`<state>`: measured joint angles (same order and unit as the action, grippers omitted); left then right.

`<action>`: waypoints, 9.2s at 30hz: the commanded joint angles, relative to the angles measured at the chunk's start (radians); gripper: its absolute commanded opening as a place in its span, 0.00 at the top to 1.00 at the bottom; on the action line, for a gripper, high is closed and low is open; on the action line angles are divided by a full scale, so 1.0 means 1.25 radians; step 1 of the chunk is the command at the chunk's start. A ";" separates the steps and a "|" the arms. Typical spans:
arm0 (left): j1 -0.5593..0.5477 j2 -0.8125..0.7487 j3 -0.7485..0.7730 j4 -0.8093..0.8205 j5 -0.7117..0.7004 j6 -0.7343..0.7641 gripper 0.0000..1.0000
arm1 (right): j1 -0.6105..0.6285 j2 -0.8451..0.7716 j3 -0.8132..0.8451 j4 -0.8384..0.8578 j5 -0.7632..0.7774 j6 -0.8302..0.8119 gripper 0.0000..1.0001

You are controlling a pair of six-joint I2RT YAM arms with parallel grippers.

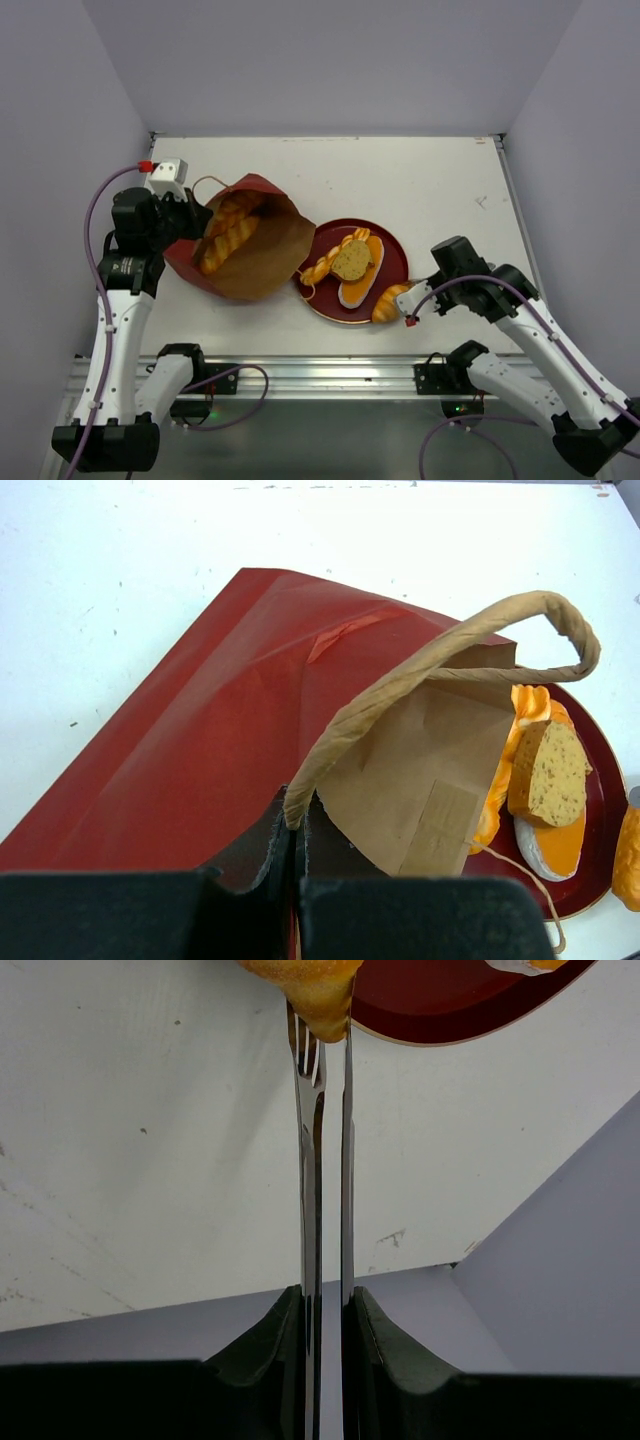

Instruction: Take the fake bread out of the paper bag

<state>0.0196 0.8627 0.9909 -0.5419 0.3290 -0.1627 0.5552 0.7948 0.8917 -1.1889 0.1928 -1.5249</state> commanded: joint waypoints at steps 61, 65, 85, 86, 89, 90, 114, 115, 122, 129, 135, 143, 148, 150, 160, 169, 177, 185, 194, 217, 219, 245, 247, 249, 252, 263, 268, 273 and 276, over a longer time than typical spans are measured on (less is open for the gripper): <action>0.006 -0.075 -0.038 0.022 0.060 0.020 1.00 | 0.041 0.296 0.163 0.095 0.182 -0.164 0.63; 0.006 -0.077 -0.039 0.021 0.060 0.020 1.00 | 0.045 0.297 0.162 0.097 0.181 -0.164 0.62; 0.006 -0.073 -0.029 0.019 0.064 0.017 1.00 | 0.063 0.281 0.191 0.077 0.173 -0.177 0.53; 0.006 -0.073 -0.028 0.018 0.064 0.017 1.00 | 0.064 0.277 0.195 0.076 0.167 -0.179 0.52; 0.006 -0.072 -0.028 0.019 0.063 0.017 1.00 | 0.071 0.271 0.207 0.069 0.167 -0.183 0.52; 0.006 -0.073 -0.028 0.020 0.063 0.016 1.00 | 0.074 0.270 0.211 0.068 0.166 -0.184 0.52; 0.006 -0.068 -0.005 0.004 0.060 0.020 1.00 | 0.095 0.287 0.208 0.086 0.202 -0.135 0.52; 0.006 -0.068 -0.004 0.003 0.058 0.022 1.00 | 0.093 0.288 0.207 0.086 0.202 -0.131 0.52; 0.006 -0.068 0.000 -0.001 0.056 0.022 1.00 | 0.076 0.304 0.211 0.088 0.208 -0.118 0.52; 0.006 -0.067 0.007 -0.005 0.055 0.022 1.00 | 0.057 0.310 0.208 0.098 0.211 -0.115 0.52; 0.006 -0.063 0.012 -0.006 0.055 0.022 1.00 | 0.017 0.323 0.234 0.110 0.204 -0.108 0.52; 0.006 -0.062 0.015 -0.008 0.055 0.025 1.00 | -0.005 0.334 0.290 0.112 0.147 -0.059 0.53; 0.006 -0.059 0.015 -0.010 0.048 0.030 1.00 | -0.004 0.352 0.360 0.084 0.111 -0.004 0.53; 0.006 -0.062 0.014 -0.013 0.039 0.032 1.00 | -0.004 0.357 0.387 0.071 0.069 0.029 0.54; 0.006 -0.057 0.014 -0.022 0.023 0.039 1.00 | 0.163 0.394 0.588 -0.022 0.024 0.198 0.57; 0.006 -0.059 -0.009 -0.016 0.018 0.027 1.00 | 0.336 0.440 0.727 -0.072 0.011 0.285 0.58; 0.006 -0.062 -0.018 -0.001 0.017 0.007 1.00 | 0.450 0.503 0.767 -0.045 0.033 0.301 0.58; 0.006 -0.063 -0.010 0.002 0.022 -0.005 1.00 | 0.549 0.657 0.748 0.181 0.173 0.362 0.58; 0.006 -0.073 -0.017 0.004 0.036 -0.012 1.00 | 0.581 0.882 0.731 0.374 0.338 0.371 0.57; 0.006 -0.094 -0.029 -0.001 0.062 -0.011 1.00 | 0.556 1.070 0.763 0.425 0.432 0.405 0.53; 0.006 -0.094 -0.029 0.000 0.062 -0.010 1.00 | 0.555 1.070 0.765 0.431 0.435 0.405 0.53; 0.005 -0.096 -0.031 -0.006 0.064 -0.006 1.00 | 0.530 1.071 0.783 0.460 0.458 0.433 0.50; 0.006 -0.096 -0.032 -0.005 0.064 -0.006 1.00 | 0.529 1.059 0.780 0.464 0.459 0.435 0.50; 0.006 -0.097 -0.034 -0.005 0.064 -0.006 1.00 | 0.529 1.052 0.774 0.470 0.462 0.436 0.50; 0.006 -0.096 -0.034 -0.003 0.061 -0.006 1.00 | 0.529 1.039 0.761 0.477 0.465 0.437 0.50; 0.006 -0.095 -0.042 0.000 0.057 -0.007 1.00 | 0.530 1.002 0.735 0.488 0.489 0.436 0.50; 0.005 -0.091 -0.042 0.005 0.056 -0.009 1.00 | 0.530 0.988 0.715 0.491 0.494 0.435 0.50; 0.006 -0.090 -0.039 0.004 0.058 -0.009 1.00 | 0.530 0.990 0.708 0.487 0.492 0.432 0.50; 0.006 -0.091 -0.033 0.002 0.058 -0.009 1.00 | 0.531 1.002 0.702 0.477 0.489 0.433 0.50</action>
<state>0.0196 0.7540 0.9382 -0.5701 0.3801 -0.1646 1.2209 2.0865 1.7718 -0.6117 0.7685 -0.9943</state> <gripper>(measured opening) 0.016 0.502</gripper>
